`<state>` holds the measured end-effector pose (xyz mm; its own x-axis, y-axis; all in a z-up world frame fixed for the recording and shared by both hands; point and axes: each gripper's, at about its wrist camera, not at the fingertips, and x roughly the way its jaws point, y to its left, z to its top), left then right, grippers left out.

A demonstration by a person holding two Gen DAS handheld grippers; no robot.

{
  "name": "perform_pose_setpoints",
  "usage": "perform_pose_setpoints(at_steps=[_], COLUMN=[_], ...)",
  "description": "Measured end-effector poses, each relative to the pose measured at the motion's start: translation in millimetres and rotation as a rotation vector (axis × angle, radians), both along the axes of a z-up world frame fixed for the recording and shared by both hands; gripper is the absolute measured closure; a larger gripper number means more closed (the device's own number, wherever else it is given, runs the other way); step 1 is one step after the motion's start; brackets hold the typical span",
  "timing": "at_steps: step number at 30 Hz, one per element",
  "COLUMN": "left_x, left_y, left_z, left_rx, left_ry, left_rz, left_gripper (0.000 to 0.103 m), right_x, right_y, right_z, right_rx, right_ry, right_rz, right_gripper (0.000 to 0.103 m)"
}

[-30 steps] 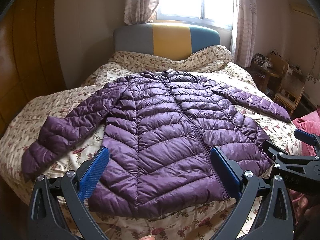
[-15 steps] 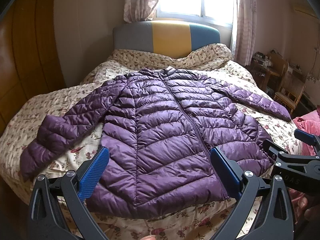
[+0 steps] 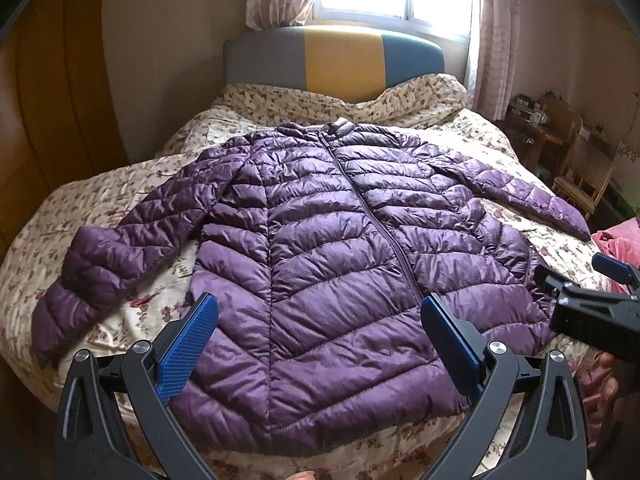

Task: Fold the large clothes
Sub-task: 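Grasp the purple jacket's sleeve cuff with the right tool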

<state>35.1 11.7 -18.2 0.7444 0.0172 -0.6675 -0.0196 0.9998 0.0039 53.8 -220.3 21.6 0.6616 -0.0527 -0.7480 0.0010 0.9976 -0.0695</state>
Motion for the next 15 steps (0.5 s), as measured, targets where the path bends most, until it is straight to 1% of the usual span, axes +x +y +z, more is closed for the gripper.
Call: perform_pose_setpoints(at_steps=[2,4,7,12,15], left_x=[10,23,45,87,111], left_y=[0,2,7,14,22], left_z=[-4,-8,-16,-26,-30], left_rx=[0.006,-0.009,-0.032,0.001,-0.015], left_ry=[0.012,0.025,0.049,0.067,0.069], left_rz=[-0.007,-0.026,-0.039,-0.025,-0.027], left_gripper=[0.003,0.003,0.003,0.003,0.003], right_x=[14,29,57,101,123], right_y=[-12,-29,-58,-125,-169], right_z=[-8,-17,-31,-47,-50], right_rx=[-0.008,-0.013,-0.049,-0.091,-0.102], right_ry=[0.021,0.044,0.073,0.103,0.111], right_rz=[-0.027,-0.064,-0.135,-0.288,-0.385], right_gripper=[0.002,0.002,0.003,0.005,0.007])
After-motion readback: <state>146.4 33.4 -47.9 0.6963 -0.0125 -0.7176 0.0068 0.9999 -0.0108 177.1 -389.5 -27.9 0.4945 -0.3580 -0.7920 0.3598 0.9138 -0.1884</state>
